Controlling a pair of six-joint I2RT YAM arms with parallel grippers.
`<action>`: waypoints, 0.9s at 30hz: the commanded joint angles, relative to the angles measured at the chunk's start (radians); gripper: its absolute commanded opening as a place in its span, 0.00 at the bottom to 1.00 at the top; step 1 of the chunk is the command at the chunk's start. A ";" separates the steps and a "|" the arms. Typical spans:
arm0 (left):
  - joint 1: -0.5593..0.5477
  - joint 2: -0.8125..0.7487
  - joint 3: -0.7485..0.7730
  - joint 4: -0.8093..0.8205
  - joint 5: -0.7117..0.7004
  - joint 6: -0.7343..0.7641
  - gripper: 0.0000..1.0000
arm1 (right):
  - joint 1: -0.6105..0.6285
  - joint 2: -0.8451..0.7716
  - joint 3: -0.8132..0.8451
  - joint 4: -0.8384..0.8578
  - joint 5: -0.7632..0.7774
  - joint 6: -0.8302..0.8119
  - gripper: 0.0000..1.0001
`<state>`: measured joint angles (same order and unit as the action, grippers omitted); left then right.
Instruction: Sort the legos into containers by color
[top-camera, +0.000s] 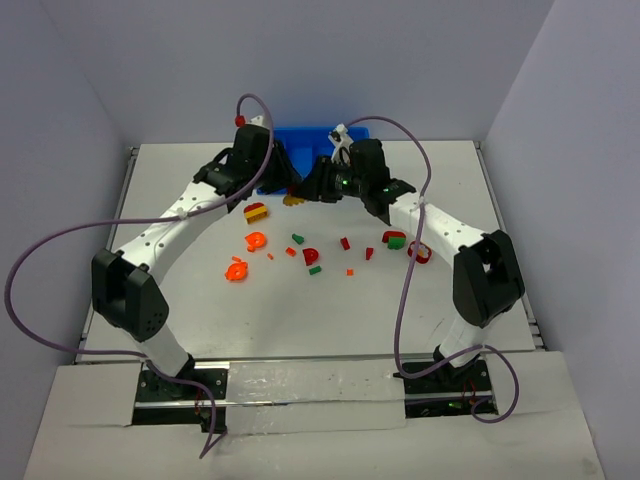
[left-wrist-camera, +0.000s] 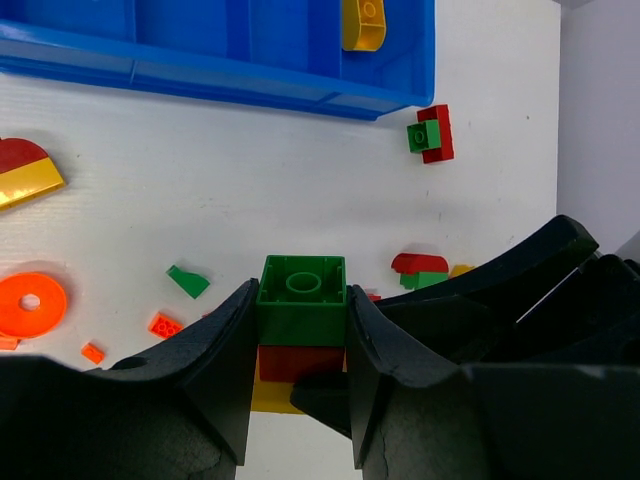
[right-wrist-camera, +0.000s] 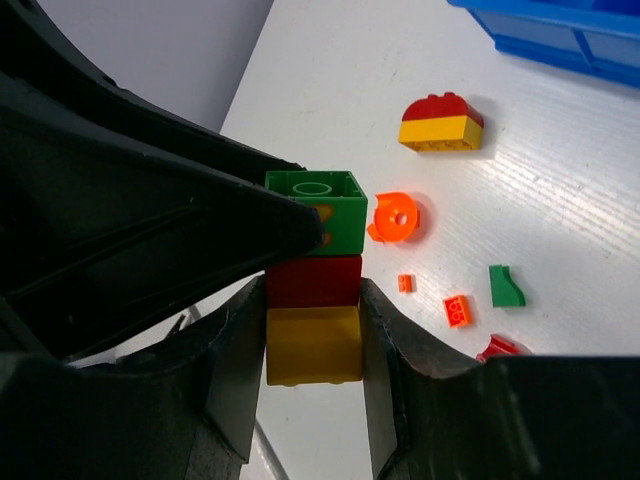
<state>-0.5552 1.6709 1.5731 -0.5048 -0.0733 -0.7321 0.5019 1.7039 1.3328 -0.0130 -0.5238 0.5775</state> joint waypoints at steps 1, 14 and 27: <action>0.054 0.011 0.068 0.047 -0.105 0.005 0.00 | 0.006 -0.053 -0.033 0.008 0.034 -0.041 0.00; 0.089 0.026 0.047 0.110 -0.086 0.046 0.00 | -0.002 -0.088 -0.098 -0.004 0.028 -0.087 0.00; 0.125 0.353 0.301 0.046 -0.125 0.446 0.00 | -0.137 -0.147 -0.118 -0.028 0.032 -0.157 0.00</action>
<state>-0.4512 1.9151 1.7889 -0.4272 -0.1954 -0.4530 0.4030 1.6403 1.2221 -0.0461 -0.4974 0.4732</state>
